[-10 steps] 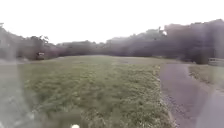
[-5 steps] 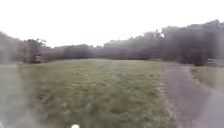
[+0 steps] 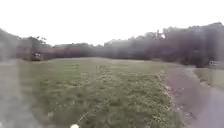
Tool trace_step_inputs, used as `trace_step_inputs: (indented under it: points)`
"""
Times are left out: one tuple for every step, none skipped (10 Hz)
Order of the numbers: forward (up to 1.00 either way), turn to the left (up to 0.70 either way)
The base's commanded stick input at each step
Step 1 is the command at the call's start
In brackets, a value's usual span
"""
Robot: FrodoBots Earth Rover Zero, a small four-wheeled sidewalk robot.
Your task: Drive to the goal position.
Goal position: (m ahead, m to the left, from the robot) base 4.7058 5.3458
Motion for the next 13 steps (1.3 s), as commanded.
trace_step_inputs:
  points:
    - [0.7, 0.0]
    - [0.7, 0.0]
    - [0.7, 0.0]
    - [0.7, 0.0]
    - [0.7, 0.0]
    - [0.7, 0.0]
    - [0.7, 0.0]
    - [0.7, 0.0]
    - [0.7, 0.0]
    - [0.7, 0.0]
    - [0.7, 0.0]
    - [0.7, 0.0]
    - [0.7, 0.01]
